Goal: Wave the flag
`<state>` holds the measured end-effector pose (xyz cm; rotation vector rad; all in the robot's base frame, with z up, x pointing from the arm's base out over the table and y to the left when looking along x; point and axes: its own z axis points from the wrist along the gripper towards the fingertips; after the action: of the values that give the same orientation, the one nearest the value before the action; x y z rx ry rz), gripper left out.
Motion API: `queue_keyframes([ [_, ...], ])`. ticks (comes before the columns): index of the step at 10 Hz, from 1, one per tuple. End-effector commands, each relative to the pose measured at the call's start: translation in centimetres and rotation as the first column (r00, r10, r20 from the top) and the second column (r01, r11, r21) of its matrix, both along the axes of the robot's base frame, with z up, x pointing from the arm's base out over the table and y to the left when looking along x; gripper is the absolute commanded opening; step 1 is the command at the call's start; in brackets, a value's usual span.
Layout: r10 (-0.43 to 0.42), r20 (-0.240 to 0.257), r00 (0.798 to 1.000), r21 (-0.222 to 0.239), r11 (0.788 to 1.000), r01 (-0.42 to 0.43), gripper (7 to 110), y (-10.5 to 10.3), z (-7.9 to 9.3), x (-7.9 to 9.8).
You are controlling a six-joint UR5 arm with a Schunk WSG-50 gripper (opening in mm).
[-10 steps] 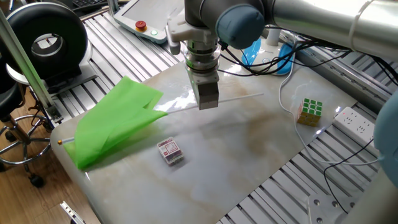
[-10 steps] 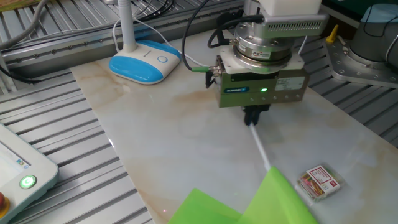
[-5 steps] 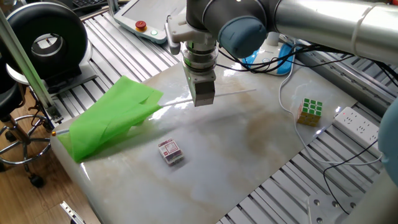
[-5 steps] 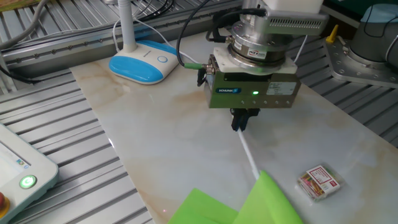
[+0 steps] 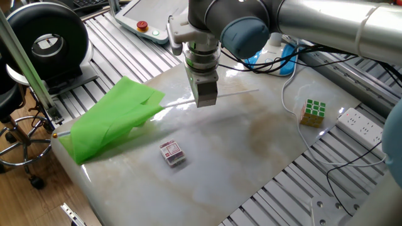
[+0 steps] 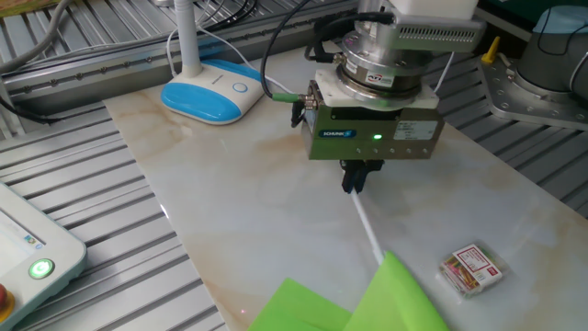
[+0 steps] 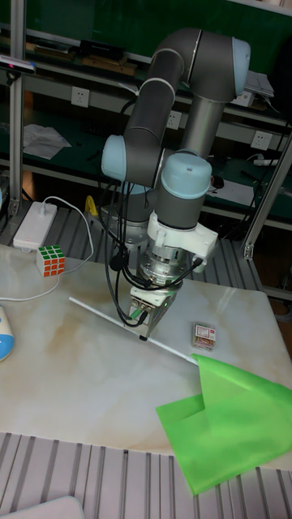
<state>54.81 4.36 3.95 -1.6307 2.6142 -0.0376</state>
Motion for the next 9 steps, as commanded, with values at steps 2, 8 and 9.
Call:
queue_keyframes([
  [2,-0.013,-0.026,1.0,0.004,1.0,0.013,7,0.0,0.1,-0.6],
  [8,-0.024,-0.07,0.997,0.037,0.999,0.027,7,0.8,0.1,-1.7],
  [9,-0.025,-0.087,0.996,0.032,0.999,0.028,7,0.7,0.1,-2.1],
])
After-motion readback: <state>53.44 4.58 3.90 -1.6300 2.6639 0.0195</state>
